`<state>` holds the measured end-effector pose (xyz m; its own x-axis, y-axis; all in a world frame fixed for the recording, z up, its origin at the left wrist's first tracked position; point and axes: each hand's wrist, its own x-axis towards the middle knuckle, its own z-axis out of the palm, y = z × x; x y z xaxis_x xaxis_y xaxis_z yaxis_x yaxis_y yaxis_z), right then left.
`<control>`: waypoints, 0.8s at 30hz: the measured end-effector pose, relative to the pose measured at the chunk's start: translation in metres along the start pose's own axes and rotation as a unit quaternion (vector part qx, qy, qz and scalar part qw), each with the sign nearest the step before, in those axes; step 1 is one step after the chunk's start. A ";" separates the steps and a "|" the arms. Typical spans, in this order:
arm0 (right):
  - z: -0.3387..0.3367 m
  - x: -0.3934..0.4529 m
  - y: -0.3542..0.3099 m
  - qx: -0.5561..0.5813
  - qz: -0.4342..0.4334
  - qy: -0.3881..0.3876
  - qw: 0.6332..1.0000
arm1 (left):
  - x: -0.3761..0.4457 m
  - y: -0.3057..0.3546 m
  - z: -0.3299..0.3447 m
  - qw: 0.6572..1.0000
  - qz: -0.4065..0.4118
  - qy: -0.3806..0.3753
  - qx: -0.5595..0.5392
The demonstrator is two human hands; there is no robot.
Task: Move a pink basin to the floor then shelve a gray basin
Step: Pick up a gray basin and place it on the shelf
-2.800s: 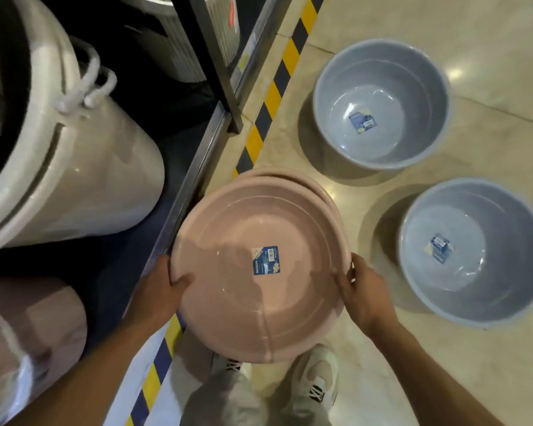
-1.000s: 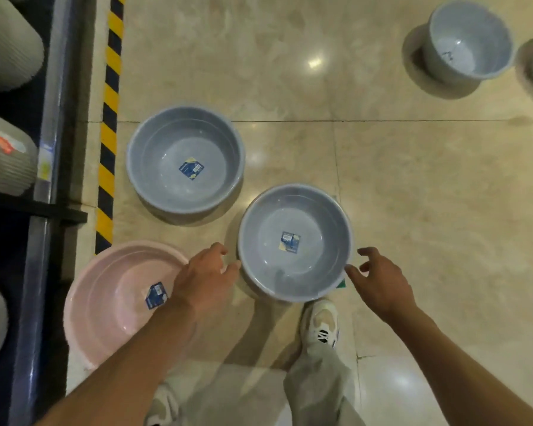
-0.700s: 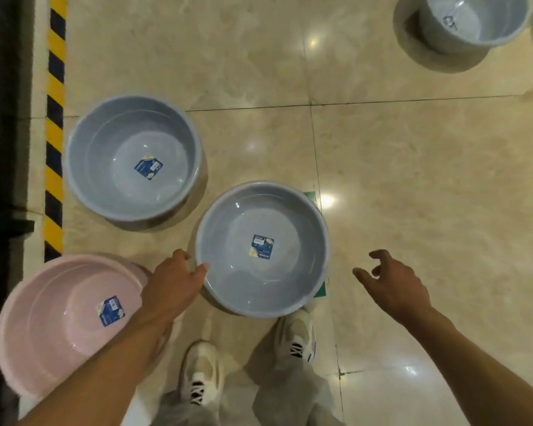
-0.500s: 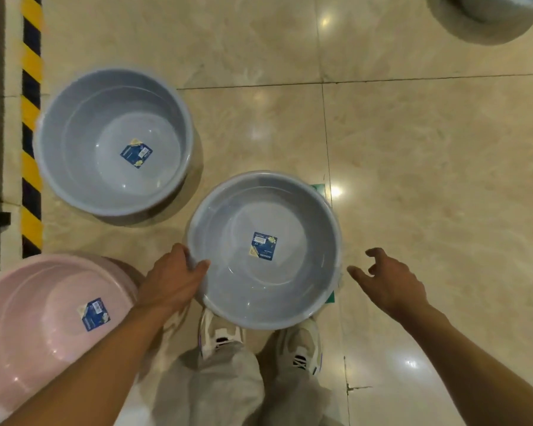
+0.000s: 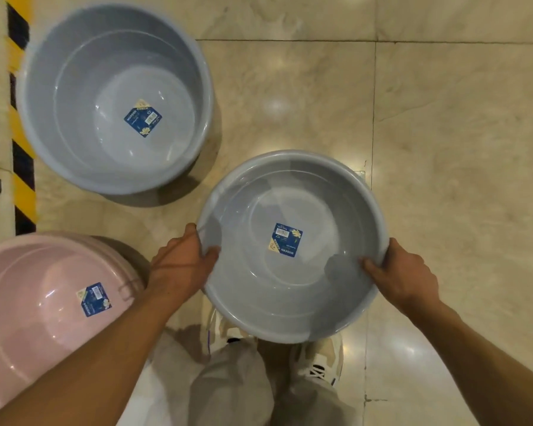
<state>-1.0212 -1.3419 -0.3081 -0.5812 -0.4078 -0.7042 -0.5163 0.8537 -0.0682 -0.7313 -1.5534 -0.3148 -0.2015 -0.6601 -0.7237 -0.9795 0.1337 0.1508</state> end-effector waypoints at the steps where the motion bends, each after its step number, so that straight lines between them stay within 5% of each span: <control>1: -0.008 -0.003 -0.003 -0.009 -0.002 0.003 1.000 | -0.004 0.000 -0.004 1.000 -0.002 0.004 -0.011; 15: -0.221 -0.068 -0.162 -0.094 -0.139 0.052 0.984 | -0.082 -0.032 -0.219 0.993 -0.004 0.070 -0.095; 24: -0.241 -0.021 -0.310 -0.141 -0.235 0.049 0.960 | -0.052 -0.096 -0.296 0.981 -0.110 0.117 -0.105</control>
<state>-1.0007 -1.6759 -0.1013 -0.2920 -0.7671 -0.5712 -0.8778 0.4521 -0.1583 -0.6259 -1.7506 -0.0925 0.0461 -0.8105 -0.5839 -0.9719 -0.1715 0.1614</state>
